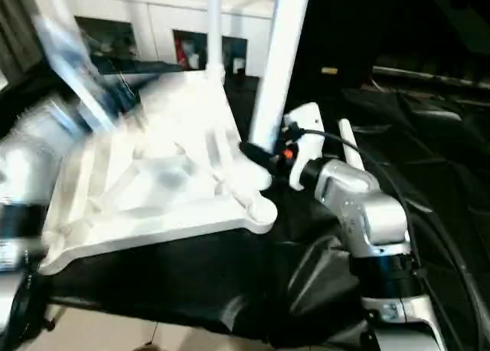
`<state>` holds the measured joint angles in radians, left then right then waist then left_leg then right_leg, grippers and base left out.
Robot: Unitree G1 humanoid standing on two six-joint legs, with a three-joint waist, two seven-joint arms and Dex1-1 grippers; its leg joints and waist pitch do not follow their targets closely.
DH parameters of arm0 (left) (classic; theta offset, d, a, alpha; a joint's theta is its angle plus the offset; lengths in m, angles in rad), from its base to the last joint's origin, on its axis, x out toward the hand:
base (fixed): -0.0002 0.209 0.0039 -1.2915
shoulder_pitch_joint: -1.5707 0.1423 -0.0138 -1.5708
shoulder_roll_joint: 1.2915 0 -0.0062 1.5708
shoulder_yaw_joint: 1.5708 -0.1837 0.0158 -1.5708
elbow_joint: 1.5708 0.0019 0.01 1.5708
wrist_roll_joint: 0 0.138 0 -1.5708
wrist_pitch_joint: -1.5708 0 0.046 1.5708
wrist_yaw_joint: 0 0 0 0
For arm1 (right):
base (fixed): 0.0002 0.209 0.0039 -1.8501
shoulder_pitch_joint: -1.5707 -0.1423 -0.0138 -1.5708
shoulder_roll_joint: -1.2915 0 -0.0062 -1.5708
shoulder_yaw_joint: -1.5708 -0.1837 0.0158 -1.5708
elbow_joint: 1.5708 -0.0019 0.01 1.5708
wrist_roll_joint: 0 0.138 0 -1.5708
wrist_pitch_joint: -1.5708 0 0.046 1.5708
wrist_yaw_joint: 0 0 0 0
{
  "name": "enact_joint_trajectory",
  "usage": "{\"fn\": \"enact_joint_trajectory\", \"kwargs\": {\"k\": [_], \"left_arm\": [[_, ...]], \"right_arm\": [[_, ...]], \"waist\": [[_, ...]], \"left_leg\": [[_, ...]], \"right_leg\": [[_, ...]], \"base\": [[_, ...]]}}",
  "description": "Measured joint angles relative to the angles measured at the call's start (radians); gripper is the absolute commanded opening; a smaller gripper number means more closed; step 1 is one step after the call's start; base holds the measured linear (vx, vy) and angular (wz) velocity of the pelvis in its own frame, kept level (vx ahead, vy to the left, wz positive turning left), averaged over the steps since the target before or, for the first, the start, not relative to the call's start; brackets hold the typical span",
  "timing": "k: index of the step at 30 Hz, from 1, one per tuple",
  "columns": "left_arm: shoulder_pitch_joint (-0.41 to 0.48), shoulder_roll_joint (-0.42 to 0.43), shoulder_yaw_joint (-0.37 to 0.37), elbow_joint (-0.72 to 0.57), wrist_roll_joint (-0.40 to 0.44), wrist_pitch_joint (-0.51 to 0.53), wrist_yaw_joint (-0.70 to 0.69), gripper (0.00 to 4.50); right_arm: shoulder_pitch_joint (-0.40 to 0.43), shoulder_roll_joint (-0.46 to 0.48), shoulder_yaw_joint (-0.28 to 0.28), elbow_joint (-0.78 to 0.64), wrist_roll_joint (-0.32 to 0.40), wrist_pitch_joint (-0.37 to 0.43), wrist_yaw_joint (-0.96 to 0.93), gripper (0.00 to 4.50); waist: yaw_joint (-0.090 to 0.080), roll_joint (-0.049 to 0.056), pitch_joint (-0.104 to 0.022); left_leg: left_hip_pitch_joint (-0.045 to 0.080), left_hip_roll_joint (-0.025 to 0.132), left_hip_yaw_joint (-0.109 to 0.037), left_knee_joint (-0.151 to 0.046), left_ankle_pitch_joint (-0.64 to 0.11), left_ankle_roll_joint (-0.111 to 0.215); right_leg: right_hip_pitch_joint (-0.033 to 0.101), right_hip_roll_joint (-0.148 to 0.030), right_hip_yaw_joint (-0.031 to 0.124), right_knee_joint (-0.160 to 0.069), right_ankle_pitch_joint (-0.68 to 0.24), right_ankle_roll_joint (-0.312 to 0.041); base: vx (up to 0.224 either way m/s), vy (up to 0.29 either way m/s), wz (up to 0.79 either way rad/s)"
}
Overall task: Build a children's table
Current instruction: Pick table leg
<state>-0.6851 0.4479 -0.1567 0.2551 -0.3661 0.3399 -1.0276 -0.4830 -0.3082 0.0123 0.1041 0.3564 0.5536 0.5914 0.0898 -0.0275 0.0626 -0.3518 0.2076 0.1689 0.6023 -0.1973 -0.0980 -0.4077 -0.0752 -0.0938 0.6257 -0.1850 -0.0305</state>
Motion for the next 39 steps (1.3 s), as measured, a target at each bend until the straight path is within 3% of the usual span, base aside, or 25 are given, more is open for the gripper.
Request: {"fn": "enact_joint_trajectory", "kwargs": {"k": [3,11,13,15,16,20,22,34,39], "left_arm": [[0.038,0.003,-0.118,0.019,0.125,-0.091,-0.035,2.99],[0.080,-0.003,-0.211,0.060,0.212,-0.183,-0.080,2.99],[0.083,-0.004,-0.225,0.090,0.238,-0.198,-0.076,2.62],[0.084,-0.012,-0.227,0.117,0.252,-0.188,-0.061,2.57],[0.084,-0.018,-0.227,0.125,0.257,-0.178,-0.056,2.25],[0.084,-0.030,-0.237,0.131,0.265,-0.137,-0.055,2.15],[0.083,-0.040,-0.239,0.131,0.276,-0.110,-0.038,1.75],[0.087,-0.067,-0.278,0.121,0.307,-0.042,-0.035,1.06],[0.086,-0.063,-0.304,0.136,0.363,-0.045,-0.016,0.41]], "right_arm": [[0.022,0.002,-0.001,0.025,-0.014,-0.010,-0.018,1.88],[0.071,0.003,-0.015,-0.025,-0.005,-0.019,-0.027,1.88],[0.087,0.003,-0.019,-0.051,-0.004,-0.019,-0.025,1.88],[0.096,0.003,-0.018,-0.065,0.000,-0.019,-0.021,1.88],[0.099,0.003,-0.018,-0.071,0.000,-0.017,-0.019,1.88],[0.107,0.003,-0.012,-0.101,0.000,-0.016,-0.018,1.88],[0.110,0.003,-0.011,-0.101,-0.001,-0.016,-0.019,1.88],[0.128,0.003,-0.003,-0.102,-0.006,-0.016,-0.020,1.88],[0.128,0.003,0.004,-0.103,-0.007,-0.016,-0.017,1.88]], "waist": [[-0.003,0.000,0.000],[-0.008,0.001,0.000],[-0.005,0.001,0.000],[-0.004,0.001,0.000],[-0.004,0.001,0.000],[-0.003,0.001,0.000],[-0.003,0.001,0.000],[-0.005,0.001,0.000],[-0.004,0.002,0.000]], "left_leg": [[0.000,0.000,0.000,0.000,0.001,-0.001],[0.000,0.000,0.000,-0.002,0.002,-0.004],[0.000,0.000,0.000,-0.001,0.003,-0.004],[0.001,0.000,0.000,-0.001,0.003,-0.004],[0.001,0.000,0.000,-0.001,0.003,-0.003],[0.000,0.000,0.000,-0.001,0.002,-0.003],[0.001,0.000,0.000,-0.001,0.002,-0.003],[0.001,0.000,0.000,-0.001,0.002,-0.003],[0.001,0.000,0.000,-0.001,0.003,-0.003]], "right_leg": [[0.000,0.000,0.000,0.001,0.000,0.000],[0.001,0.000,0.001,0.003,0.000,0.000],[0.001,0.000,0.001,0.003,0.000,0.000],[0.001,0.000,0.001,0.003,0.000,0.000],[0.001,0.000,0.001,0.003,0.000,0.000],[0.001,0.000,0.001,0.003,0.000,0.000],[0.001,0.000,0.001,0.003,0.000,0.000],[0.001,0.000,0.001,0.003,0.000,0.000],[0.001,0.000,0.001,0.003,0.000,0.000]], "base": [[0.000,0.000,0.00],[0.000,0.000,0.00],[0.000,0.000,0.00],[0.000,0.000,0.00],[0.000,0.000,0.00],[0.000,0.000,0.00],[0.000,0.000,0.00],[0.000,0.000,0.00],[0.000,0.000,0.00]]}}
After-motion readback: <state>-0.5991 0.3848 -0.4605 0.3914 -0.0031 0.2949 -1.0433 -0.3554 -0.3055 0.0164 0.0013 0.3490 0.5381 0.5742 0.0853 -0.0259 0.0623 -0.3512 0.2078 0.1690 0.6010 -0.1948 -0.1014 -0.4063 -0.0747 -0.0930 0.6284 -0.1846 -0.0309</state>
